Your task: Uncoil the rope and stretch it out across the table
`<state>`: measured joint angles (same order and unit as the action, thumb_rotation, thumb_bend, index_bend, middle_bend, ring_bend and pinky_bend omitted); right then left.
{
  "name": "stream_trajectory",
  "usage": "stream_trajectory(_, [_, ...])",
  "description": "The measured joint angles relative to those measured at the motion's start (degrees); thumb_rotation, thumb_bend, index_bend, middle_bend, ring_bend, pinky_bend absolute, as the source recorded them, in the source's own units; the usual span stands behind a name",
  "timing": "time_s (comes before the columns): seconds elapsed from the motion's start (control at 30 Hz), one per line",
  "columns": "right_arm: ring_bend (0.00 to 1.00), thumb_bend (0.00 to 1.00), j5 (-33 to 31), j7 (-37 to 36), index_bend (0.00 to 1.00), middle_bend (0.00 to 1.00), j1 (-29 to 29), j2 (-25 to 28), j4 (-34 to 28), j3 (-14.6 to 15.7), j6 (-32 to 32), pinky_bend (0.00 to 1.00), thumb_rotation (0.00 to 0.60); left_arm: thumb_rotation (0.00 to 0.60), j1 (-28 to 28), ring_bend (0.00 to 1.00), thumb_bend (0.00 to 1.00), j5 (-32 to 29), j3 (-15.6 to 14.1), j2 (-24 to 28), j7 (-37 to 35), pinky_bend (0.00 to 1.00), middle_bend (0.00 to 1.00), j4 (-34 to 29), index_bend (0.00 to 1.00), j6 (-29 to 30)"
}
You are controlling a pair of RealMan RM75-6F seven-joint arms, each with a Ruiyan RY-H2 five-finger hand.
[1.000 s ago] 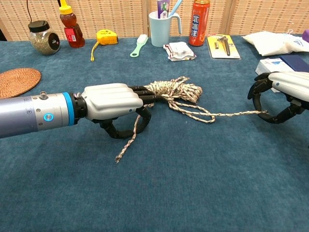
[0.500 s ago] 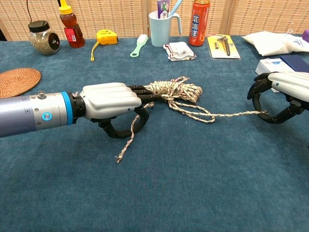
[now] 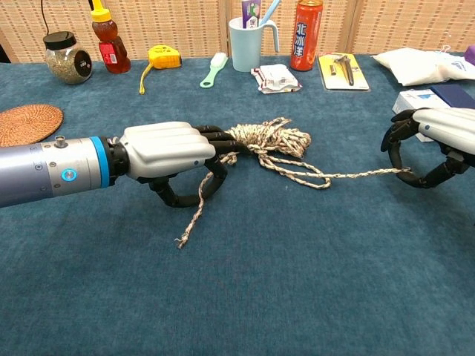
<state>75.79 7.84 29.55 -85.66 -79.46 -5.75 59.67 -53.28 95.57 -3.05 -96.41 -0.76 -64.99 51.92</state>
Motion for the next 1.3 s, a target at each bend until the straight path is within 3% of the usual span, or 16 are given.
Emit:
stream_trajectory(0.8, [0.1,0.52,0.94,2.11,0.65,0.31,0.18,5.16,-4.71,-2.4,3.38,0.0,0.6,0.6,5.87,0.0,0.43,-3.31,2.09,10.96,-3.09,0.0,0.17,-3.8,0.66,8.48])
stream_trajectory(1.3, [0.11,0.52,-1.13,1.16,0.65,0.32,0.05,8.29,-4.96,-4.73,4.52,0.0,0.6,0.6,9.83,0.0,0.43,-6.05,2.98,16.84,-5.31,0.0,0.18,-2.33,0.66,10.73])
